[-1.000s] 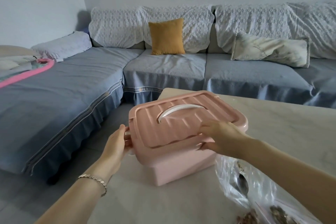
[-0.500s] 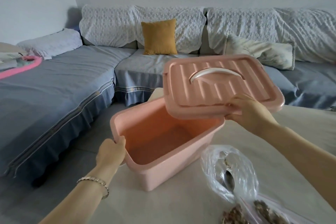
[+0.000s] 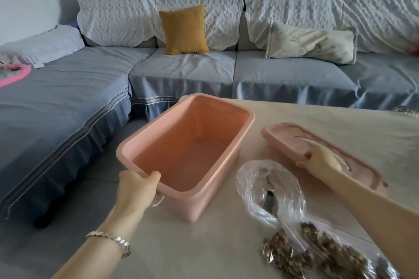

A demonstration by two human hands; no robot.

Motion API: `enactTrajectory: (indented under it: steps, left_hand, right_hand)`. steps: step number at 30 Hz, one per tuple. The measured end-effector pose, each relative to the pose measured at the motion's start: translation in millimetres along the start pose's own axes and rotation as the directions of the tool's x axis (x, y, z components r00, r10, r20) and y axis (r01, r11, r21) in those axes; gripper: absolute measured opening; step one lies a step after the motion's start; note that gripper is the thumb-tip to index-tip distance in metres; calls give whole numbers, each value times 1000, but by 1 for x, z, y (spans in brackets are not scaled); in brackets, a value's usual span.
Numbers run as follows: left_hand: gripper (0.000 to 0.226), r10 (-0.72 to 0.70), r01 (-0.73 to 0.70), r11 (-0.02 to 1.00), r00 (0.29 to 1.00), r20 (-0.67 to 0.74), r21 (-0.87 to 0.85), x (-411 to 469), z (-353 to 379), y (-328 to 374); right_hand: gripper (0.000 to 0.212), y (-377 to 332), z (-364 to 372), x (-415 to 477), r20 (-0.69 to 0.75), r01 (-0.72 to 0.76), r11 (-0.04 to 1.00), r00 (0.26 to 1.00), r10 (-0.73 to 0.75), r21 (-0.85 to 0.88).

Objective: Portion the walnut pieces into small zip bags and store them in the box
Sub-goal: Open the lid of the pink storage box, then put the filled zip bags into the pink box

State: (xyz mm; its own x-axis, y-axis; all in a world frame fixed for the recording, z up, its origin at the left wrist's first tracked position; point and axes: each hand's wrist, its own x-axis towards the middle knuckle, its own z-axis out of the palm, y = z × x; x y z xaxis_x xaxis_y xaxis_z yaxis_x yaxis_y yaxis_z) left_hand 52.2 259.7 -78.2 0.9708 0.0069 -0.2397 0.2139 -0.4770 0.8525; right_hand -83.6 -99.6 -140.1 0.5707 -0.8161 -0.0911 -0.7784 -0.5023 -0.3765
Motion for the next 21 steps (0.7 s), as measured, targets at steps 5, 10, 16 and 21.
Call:
enactTrajectory:
  steps: [5, 10, 16, 21]
  left_hand:
    - [27, 27, -30, 991, 999, 30, 132, -8, 4, 5]
    - [67, 228, -174, 725, 974, 7, 666, -22, 0, 5]
    - [64, 321, -240, 378, 940, 117, 894, -71, 35, 9]
    - [49, 731, -765, 276, 560, 389, 582, -110, 95, -1]
  right_hand:
    - [10, 11, 27, -11, 22, -51, 993, 998, 53, -104]
    - [18, 20, 31, -23, 123, 3, 998, 992, 5, -67]
    - [22, 52, -9, -71, 98, 171, 985, 980, -172, 19]
    - [24, 99, -18, -118, 172, 219, 976, 961, -215, -3]
